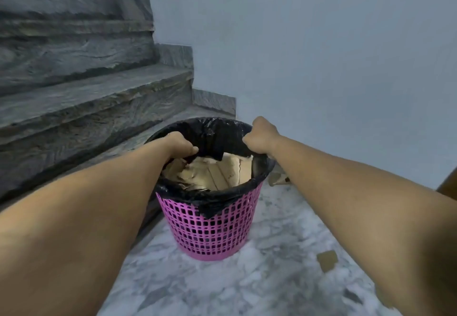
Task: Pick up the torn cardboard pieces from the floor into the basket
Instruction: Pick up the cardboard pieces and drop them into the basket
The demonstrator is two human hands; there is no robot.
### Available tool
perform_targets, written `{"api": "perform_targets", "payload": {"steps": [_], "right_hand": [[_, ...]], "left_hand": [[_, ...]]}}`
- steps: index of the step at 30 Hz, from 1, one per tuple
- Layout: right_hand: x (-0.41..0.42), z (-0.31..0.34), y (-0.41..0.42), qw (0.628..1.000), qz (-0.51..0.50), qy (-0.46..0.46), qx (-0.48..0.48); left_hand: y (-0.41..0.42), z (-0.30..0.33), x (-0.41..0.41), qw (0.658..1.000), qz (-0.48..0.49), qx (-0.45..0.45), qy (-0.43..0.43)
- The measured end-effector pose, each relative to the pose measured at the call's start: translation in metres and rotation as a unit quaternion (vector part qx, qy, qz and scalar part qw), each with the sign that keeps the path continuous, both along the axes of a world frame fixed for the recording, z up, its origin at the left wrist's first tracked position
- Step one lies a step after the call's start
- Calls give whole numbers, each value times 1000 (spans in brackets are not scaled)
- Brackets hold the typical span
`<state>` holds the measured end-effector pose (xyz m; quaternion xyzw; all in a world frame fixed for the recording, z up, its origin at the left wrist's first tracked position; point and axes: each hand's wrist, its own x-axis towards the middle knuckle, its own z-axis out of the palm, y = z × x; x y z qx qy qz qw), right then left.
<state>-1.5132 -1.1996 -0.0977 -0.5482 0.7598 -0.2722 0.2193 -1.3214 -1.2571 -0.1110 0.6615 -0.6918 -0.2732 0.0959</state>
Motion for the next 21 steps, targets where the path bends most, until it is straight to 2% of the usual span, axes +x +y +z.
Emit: {"api": "perform_targets", "payload": {"steps": [4, 14, 18, 21], "right_hand": [[-17, 13, 14, 1000, -10, 8, 13], [-110, 64, 76, 991, -19, 42, 129], [-169, 50, 84, 984, -52, 52, 162], [-212, 13, 80, 979, -66, 44, 189]], "left_hand": [[-4, 3, -3, 998, -47, -24, -21], [36, 52, -98, 980, -158, -101, 73], [48, 49, -162, 966, -207, -103, 116], [48, 24, -212, 963, -238, -80, 97]]}}
